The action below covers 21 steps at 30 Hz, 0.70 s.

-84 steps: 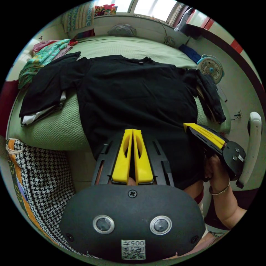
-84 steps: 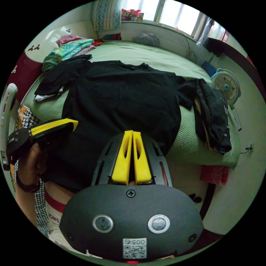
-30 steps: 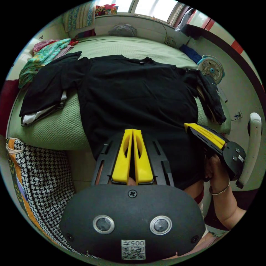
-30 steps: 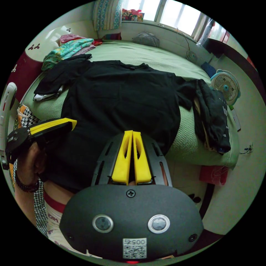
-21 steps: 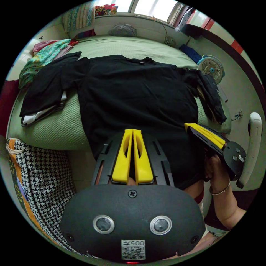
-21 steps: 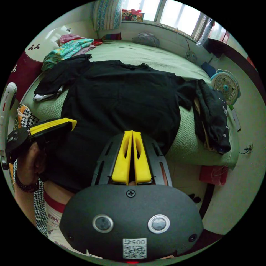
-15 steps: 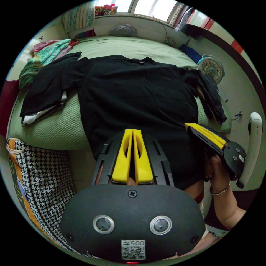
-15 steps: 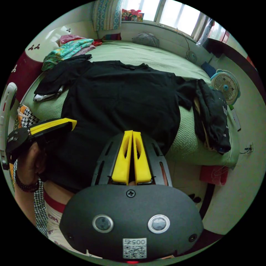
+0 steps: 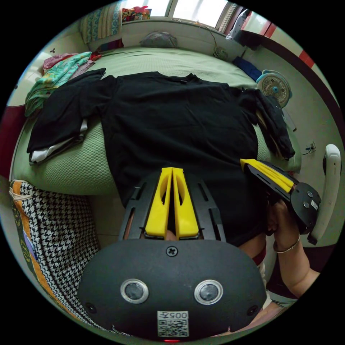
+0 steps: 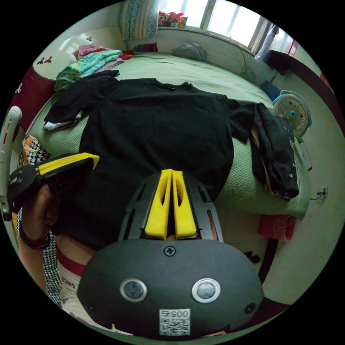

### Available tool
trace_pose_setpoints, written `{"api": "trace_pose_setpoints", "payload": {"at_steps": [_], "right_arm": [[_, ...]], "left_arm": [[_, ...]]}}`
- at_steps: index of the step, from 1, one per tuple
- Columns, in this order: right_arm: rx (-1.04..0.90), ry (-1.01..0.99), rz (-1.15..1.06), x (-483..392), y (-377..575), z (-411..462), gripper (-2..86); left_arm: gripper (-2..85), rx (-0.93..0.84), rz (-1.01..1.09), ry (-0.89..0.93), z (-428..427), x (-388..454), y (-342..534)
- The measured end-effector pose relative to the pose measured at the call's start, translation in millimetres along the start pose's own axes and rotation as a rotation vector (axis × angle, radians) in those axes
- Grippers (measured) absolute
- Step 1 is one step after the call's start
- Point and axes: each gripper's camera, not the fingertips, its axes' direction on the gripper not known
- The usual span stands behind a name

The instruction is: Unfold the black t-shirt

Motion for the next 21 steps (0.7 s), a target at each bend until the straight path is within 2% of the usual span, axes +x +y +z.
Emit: {"api": "trace_pose_setpoints", "payload": {"at_steps": [21], "right_arm": [[0.001,-0.003,0.005,11,-1,-4,-1.0]], "left_arm": [[-0.5,0.0,-0.005,0.011,-3,0,-1]]}}
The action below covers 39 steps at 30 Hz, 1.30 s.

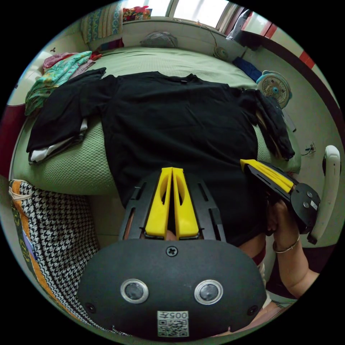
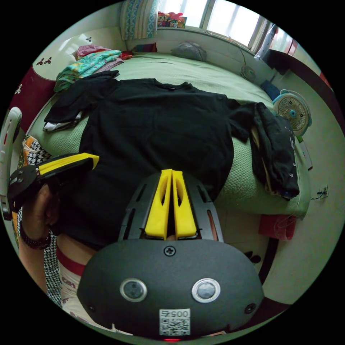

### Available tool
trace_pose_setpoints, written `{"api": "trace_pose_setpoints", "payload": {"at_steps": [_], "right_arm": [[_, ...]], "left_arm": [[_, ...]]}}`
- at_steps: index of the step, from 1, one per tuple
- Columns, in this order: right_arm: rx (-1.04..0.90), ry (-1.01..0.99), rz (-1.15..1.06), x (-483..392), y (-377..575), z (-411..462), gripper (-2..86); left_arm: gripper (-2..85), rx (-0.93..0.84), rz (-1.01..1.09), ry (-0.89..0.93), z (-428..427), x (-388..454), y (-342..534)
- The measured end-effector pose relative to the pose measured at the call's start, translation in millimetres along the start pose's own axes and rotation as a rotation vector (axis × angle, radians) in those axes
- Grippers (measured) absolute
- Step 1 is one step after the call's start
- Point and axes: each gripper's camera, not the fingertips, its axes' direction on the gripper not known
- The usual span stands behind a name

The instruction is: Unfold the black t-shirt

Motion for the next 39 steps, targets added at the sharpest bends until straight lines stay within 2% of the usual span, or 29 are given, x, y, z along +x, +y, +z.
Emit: {"api": "trace_pose_setpoints", "payload": {"at_steps": [30,39], "right_arm": [[0.001,-0.025,0.011,21,0,-19,-1.0],[-0.005,-0.105,0.041,34,1,-28,-1.0]], "left_arm": [[-0.6,0.005,0.006,-0.022,-13,12,3],[-0.6,-0.002,-0.016,0.0,-18,13,3]]}}
